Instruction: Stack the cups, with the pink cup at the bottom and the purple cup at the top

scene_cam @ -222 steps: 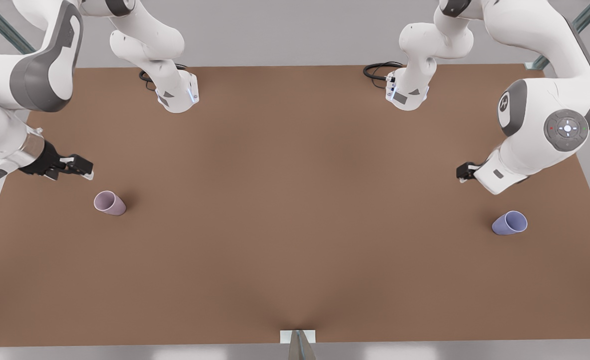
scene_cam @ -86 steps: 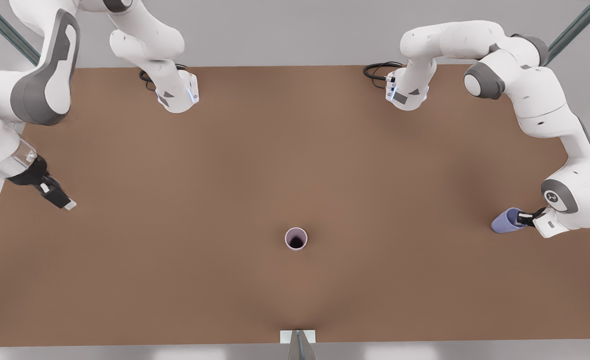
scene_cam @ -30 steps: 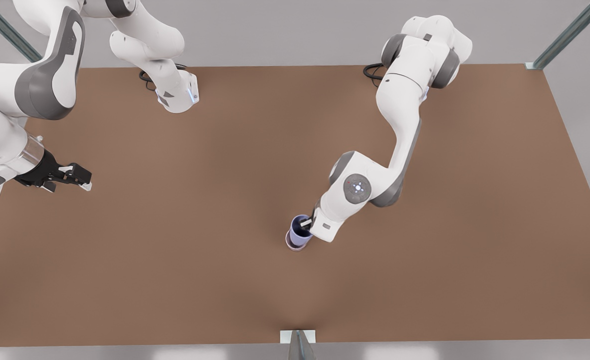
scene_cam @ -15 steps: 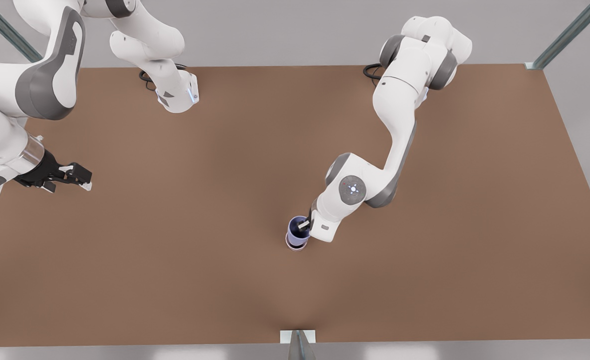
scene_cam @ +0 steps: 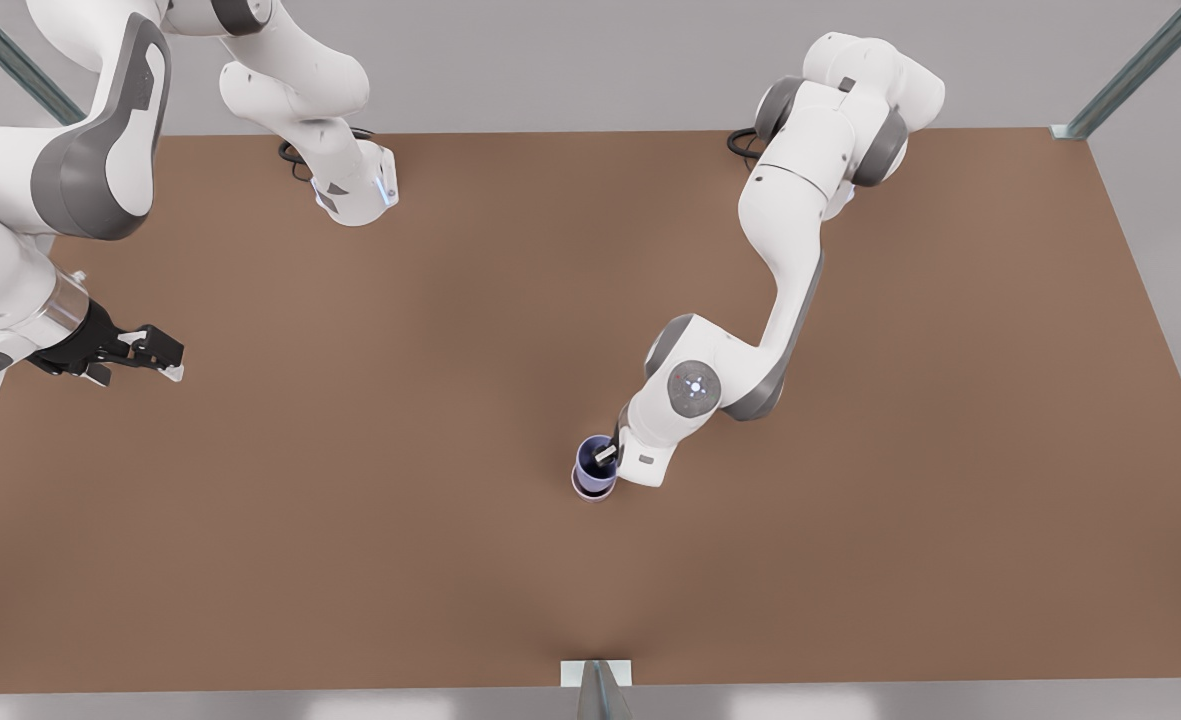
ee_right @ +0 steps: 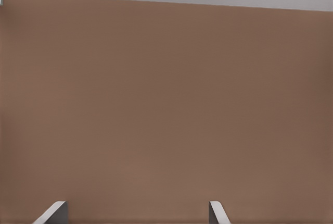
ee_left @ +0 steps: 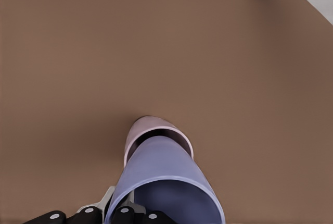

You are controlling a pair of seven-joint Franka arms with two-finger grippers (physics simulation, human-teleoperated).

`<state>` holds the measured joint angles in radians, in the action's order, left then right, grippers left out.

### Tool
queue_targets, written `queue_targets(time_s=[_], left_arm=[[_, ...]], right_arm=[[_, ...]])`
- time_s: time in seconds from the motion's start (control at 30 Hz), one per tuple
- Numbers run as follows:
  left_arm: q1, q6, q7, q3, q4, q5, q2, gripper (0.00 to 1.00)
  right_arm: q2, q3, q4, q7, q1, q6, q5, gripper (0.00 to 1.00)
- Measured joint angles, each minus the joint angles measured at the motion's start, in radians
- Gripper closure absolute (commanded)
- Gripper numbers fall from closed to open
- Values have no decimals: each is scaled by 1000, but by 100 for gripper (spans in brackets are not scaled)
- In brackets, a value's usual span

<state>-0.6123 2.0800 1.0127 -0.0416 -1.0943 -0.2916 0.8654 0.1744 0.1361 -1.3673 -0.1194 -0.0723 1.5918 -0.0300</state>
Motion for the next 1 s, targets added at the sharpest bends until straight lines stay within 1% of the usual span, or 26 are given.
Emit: queue_targets(time_s=[0.03,0.07,0.1,0.23,0.27,0.3,0.33,0.37,0.77,0.8,0.87,0.9,0.93,1.0], left_arm=[[0,0,2,0,0,0,0,69],[0,0,3,0,0,0,1,64],[-1,1,5,0,0,0,1,62],[-1,1,10,-1,0,0,4,62],[0,1,11,-1,0,0,4,57],[0,2,12,-1,0,-1,4,36],[0,2,12,-1,0,-1,4,6],[-1,4,12,-1,0,-3,4,0],[-6,3,12,-3,2,0,-3,0],[-6,-3,13,-3,6,8,-12,0],[-1,-37,8,-11,9,25,-73,0],[7,-69,-6,-29,10,31,-111,0],[11,-108,-27,-75,8,36,-146,0],[15,-204,-93,-217,4,42,-198,0]], right_arm=[[0,0,0,0,0,0,0,0],[0,0,0,-1,0,1,0,0],[0,0,0,-1,0,1,0,0],[-1,0,0,-2,6,2,-2,0],[-3,0,1,-2,6,2,-4,0],[-5,0,1,-2,6,1,-5,0],[-5,0,1,-2,3,1,-5,0],[-5,0,1,-2,0,1,-6,0],[-7,-1,1,-1,0,1,0,0],[-7,-1,1,-1,-3,1,0,0],[-5,-2,1,-1,-4,1,-1,0],[-5,-2,1,0,-3,1,-1,0],[-5,-2,1,0,-3,1,0,0],[-5,-2,1,0,-3,1,0,0]])
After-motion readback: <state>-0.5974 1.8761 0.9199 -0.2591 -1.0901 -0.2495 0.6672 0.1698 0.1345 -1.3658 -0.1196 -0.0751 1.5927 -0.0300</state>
